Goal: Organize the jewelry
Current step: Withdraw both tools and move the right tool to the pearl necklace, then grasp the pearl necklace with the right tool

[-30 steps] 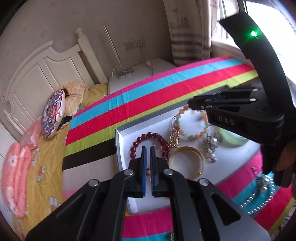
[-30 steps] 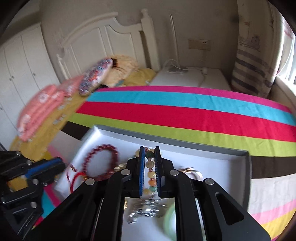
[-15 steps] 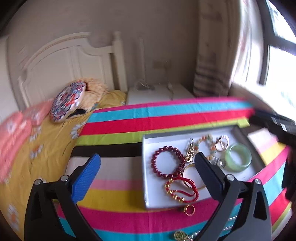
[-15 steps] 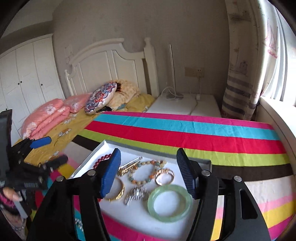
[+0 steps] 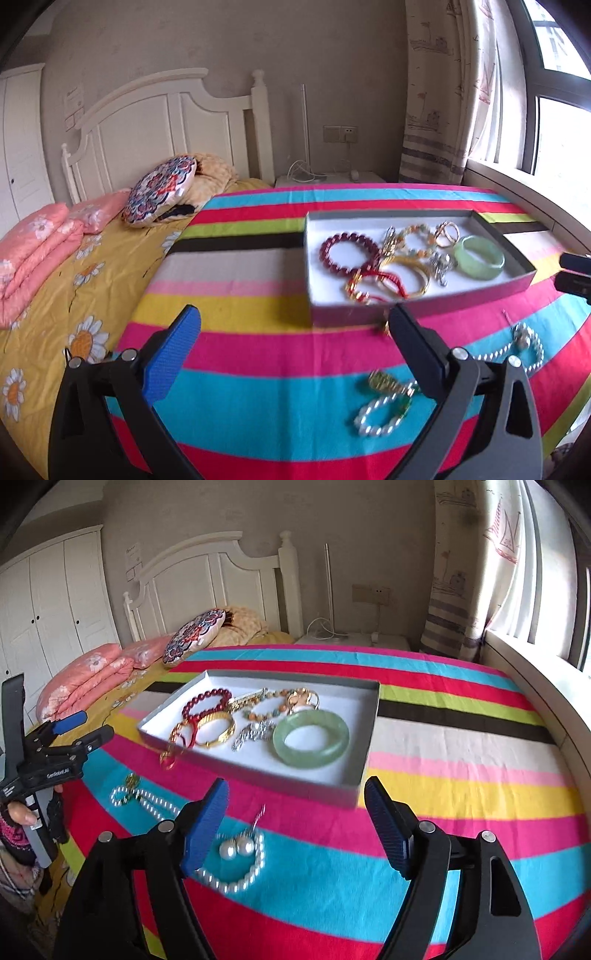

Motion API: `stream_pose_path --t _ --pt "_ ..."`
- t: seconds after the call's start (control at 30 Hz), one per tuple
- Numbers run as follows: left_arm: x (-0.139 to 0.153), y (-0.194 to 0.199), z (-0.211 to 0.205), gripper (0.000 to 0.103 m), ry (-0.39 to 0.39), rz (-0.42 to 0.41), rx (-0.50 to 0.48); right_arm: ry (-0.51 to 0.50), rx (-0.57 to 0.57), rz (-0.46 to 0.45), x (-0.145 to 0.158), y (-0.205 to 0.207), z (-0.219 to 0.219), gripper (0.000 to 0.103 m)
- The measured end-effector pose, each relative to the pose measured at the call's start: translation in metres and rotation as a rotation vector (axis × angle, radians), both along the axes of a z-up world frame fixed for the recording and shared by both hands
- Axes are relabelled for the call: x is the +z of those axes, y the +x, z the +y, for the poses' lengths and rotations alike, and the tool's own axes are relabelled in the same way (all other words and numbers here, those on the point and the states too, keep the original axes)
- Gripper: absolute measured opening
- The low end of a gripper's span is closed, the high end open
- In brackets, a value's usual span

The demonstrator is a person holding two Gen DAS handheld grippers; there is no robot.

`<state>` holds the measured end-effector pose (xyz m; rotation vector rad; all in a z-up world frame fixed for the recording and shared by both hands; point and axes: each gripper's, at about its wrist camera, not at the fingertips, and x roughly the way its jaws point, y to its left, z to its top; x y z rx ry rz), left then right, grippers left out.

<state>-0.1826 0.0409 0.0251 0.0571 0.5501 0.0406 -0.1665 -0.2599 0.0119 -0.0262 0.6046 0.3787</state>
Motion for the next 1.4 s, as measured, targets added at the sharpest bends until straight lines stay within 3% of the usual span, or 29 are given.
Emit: stream_pose_path --t 0.17,0.27,0.4,0.47,0.53,0.63,0.8,1.03,1.2,1.23,1.27,1.3,1.4 --pt "-0.007 -0.004 0.013 0.101 -0.064 -0.005 0.002 -0.007 0.002 -0.014 -0.014 -0.019 0.004 0.073" --pt "-0.011 0.004 0.020 0.101 -0.115 0.046 -0.013 -0.017 0.034 0.004 -0.019 -0.023 0.016 0.073" --pt "-0.017 0.010 0.044 0.101 -0.260 0.076 0.041 -0.085 0.126 0.004 -0.024 -0.032 0.051 0.073" --pt "-0.019 0.011 0.048 0.101 -0.289 0.082 0.051 -0.129 0.178 -0.005 -0.024 -0.036 0.070 0.073" --pt "-0.019 0.012 0.046 0.101 -0.282 0.093 0.040 -0.194 0.223 -0.008 -0.027 -0.040 0.087 0.065" --pt "-0.021 0.015 0.041 0.101 -0.260 0.123 0.013 -0.212 0.251 -0.003 -0.030 -0.042 0.092 0.055" --pt "-0.023 0.016 0.042 0.101 -0.271 0.134 0.009 -0.164 0.259 0.016 -0.031 -0.039 0.072 0.053" --pt "-0.023 0.014 0.043 0.101 -0.280 0.123 -0.006 -0.137 0.292 0.064 -0.043 -0.037 0.062 0.036" --pt "-0.023 0.014 0.043 0.101 -0.282 0.126 -0.010 -0.221 0.315 0.058 -0.049 -0.036 0.083 0.033" --pt "-0.023 0.014 0.044 0.101 -0.283 0.126 -0.010 -0.217 0.316 0.062 -0.050 -0.035 0.083 0.027" --pt "-0.023 0.014 0.044 0.101 -0.283 0.126 -0.010 -0.209 0.315 0.065 -0.051 -0.034 0.082 0.013" --pt "-0.023 0.014 0.044 0.101 -0.282 0.127 -0.010 -0.213 0.299 0.059 -0.052 -0.033 0.080 0.009" --pt "-0.023 0.015 0.043 0.101 -0.280 0.133 -0.010 -0.242 0.286 0.047 -0.051 -0.033 0.079 0.009"
